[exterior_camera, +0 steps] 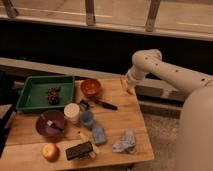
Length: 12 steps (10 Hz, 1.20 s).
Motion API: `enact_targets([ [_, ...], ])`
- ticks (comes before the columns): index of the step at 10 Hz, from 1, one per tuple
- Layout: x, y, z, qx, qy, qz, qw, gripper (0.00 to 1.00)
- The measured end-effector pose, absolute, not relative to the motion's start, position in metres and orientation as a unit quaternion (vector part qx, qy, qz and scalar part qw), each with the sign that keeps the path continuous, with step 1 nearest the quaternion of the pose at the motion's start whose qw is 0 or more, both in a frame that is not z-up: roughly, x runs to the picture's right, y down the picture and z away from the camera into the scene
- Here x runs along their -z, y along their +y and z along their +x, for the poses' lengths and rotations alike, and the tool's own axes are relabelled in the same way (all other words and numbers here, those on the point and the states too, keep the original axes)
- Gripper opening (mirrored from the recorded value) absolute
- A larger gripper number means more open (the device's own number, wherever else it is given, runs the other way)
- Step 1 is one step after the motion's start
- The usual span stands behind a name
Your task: Place pepper in table surface
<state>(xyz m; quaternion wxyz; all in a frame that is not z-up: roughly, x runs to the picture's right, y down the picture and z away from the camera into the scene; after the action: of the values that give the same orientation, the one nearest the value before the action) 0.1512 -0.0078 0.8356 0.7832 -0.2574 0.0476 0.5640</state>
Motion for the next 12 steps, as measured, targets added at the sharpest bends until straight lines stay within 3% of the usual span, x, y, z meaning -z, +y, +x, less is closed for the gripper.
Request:
enact_targets([
  [4, -0.844, 0.023, 0.127, -0.534, 0.056, -0.309, 0.785, 0.09],
  [10, -0.893, 0.09, 0.119, -0.52, 0.13, -0.358, 0.764, 0.09],
  [11, -0.902, 0.096, 0.12, -0.519, 0.144, -0.36, 0.761, 0.15],
  [12, -0.91, 0.1, 0.122, -0.518, 0.158, -0.362, 0.758, 0.26],
])
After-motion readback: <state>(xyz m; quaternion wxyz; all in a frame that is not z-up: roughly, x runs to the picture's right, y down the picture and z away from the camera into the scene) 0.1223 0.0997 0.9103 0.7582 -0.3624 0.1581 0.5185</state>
